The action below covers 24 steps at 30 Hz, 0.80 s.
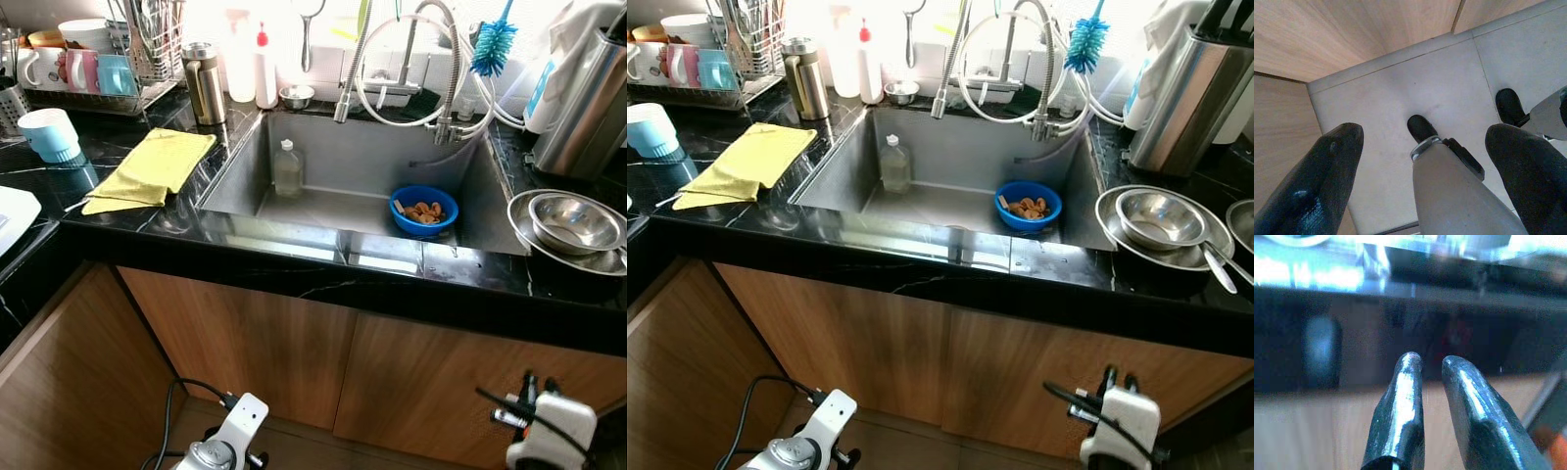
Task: Kitchen organization
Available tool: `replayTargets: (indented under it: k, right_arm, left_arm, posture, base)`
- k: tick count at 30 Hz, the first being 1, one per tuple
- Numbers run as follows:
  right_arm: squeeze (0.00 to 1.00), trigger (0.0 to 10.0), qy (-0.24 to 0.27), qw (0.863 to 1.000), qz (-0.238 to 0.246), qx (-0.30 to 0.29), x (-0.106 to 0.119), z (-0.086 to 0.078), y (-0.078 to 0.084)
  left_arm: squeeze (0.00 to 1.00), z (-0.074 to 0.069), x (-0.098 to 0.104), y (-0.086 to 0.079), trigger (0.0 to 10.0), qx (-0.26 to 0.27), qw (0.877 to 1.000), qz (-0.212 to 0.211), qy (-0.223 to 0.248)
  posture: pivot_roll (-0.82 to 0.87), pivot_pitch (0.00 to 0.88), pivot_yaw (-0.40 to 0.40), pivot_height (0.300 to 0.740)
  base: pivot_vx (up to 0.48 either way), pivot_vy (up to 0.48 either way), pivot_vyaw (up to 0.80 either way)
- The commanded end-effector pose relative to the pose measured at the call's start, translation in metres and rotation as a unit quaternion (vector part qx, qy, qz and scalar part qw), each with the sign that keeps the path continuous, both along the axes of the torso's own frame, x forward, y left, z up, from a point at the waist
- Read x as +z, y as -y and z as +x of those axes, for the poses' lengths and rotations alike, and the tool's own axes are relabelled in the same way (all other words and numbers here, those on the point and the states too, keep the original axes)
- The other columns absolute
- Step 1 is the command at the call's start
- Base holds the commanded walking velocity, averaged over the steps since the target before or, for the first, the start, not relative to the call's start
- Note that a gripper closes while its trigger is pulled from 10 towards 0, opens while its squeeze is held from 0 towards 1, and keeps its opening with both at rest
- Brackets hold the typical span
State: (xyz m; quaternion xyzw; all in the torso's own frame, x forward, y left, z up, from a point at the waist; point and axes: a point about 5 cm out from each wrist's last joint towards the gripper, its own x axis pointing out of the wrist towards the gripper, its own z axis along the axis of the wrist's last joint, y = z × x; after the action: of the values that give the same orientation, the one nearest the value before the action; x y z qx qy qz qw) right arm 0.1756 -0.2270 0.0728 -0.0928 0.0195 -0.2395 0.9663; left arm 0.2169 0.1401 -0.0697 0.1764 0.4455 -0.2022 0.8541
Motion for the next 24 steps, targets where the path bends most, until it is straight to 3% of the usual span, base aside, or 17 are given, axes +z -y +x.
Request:
replayTargets:
  k: [1,2,3,4,5,6,7,8,9,10,13,14,16,22,24]
  right_arm:
    - [0.15,10.0,0.023,1.000,0.000,-0.012,0.016,0.008,0.008]
    - [0.15,10.0,0.030,0.999,0.004,-0.014,0.019,0.010,0.009]
    - [0.25,10.0,0.036,0.999,0.009,-0.017,0.022,0.011,0.011]
    - [0.27,10.0,0.044,0.999,0.017,-0.019,0.025,0.013,0.012]
    - [0.81,10.0,0.046,0.999,0.022,-0.019,0.026,0.015,0.013]
    - [1.00,10.0,0.049,0.998,0.022,-0.018,0.027,0.018,0.013]
    - [1.00,10.0,0.049,0.998,0.022,-0.017,0.030,0.023,0.013]
    - [0.80,10.0,0.060,0.998,0.031,-0.019,0.034,0.029,0.014]
    - [0.80,10.0,0.060,0.998,0.031,-0.019,0.034,0.029,0.014]
    - [0.12,10.0,0.066,0.997,0.035,-0.020,0.038,0.032,0.014]
    - [0.12,10.0,0.070,0.996,0.041,-0.022,0.044,0.036,0.014]
    - [0.00,10.0,0.076,0.996,0.038,-0.020,0.050,0.040,0.016]
    - [0.00,10.0,0.100,0.994,0.047,-0.027,0.061,0.047,0.023]
    - [0.00,10.0,0.114,0.990,0.058,-0.063,0.066,0.052,0.037]
    - [0.00,10.0,0.130,0.984,0.098,-0.077,0.067,0.059,0.040]
  left_arm:
    - [0.00,-0.002,-0.001,-0.001,10.0,-0.013,1.000,0.008,-0.004]
    - [0.00,-0.002,-0.001,0.000,10.0,-0.013,1.000,0.007,-0.004]
    - [0.00,-0.002,-0.001,0.000,10.0,-0.014,1.000,0.008,-0.004]
    - [0.00,-0.002,-0.001,0.000,10.0,-0.013,1.000,0.007,-0.004]
    - [0.00,-0.002,-0.001,0.000,10.0,-0.013,1.000,0.007,-0.004]
    - [0.00,-0.003,-0.002,0.000,10.0,-0.014,1.000,0.008,-0.004]
    - [0.00,-0.003,-0.002,0.000,10.0,-0.015,1.000,0.008,-0.005]
    - [0.00,-0.003,-0.002,0.000,10.0,-0.014,1.000,0.008,-0.005]
    - [0.00,-0.003,-0.002,0.000,10.0,-0.014,1.000,0.008,-0.005]
    - [0.00,-0.003,-0.002,0.000,10.0,-0.013,1.000,0.008,-0.005]
    - [0.00,-0.003,-0.002,0.000,10.0,-0.013,1.000,0.007,-0.005]
    - [0.00,-0.003,-0.002,0.000,10.0,-0.012,1.000,0.007,-0.004]
    - [0.00,-0.002,-0.001,0.002,10.0,-0.011,1.000,0.005,-0.002]
    - [0.00,-0.001,0.000,0.002,10.0,-0.010,1.000,0.004,-0.002]
    - [0.00,-0.001,-0.001,0.002,10.0,-0.013,1.000,0.005,-0.002]
  posture:
    - [-0.02,0.000,-0.029,0.736]
    - [-0.02,0.000,-0.029,0.736]
    - [-0.02,0.000,-0.030,0.736]
    - [-0.02,0.000,-0.030,0.736]
    - [-0.03,0.000,-0.030,0.736]
    - [-0.03,0.000,-0.029,0.736]
    - [-0.02,0.000,-0.029,0.736]
    - [-0.02,0.000,-0.027,0.736]
    - [-0.02,0.000,-0.027,0.736]
    - [-0.02,0.000,-0.026,0.736]
    - [-0.02,0.000,-0.026,0.736]
    - [-0.03,0.000,-0.022,0.736]
    - [-0.02,0.000,-0.023,0.736]
    - [-0.04,0.000,-0.013,0.736]
    - [-0.03,0.000,-0.012,0.736]
  base:
    - [0.000,0.000,0.00]
    - [0.000,0.000,0.00]
    - [0.000,0.000,0.00]
    - [0.000,0.000,0.00]
    - [0.000,0.000,0.00]
    - [0.000,0.000,0.00]
    - [0.000,0.000,0.00]
    - [0.000,0.000,0.00]
    - [0.000,0.000,0.00]
    - [0.000,0.000,0.00]
    - [0.000,0.000,0.00]
    - [0.000,0.000,0.00]
    - [0.000,0.000,0.00]
    - [0.000,0.000,0.00]
    - [0.000,0.000,0.00]
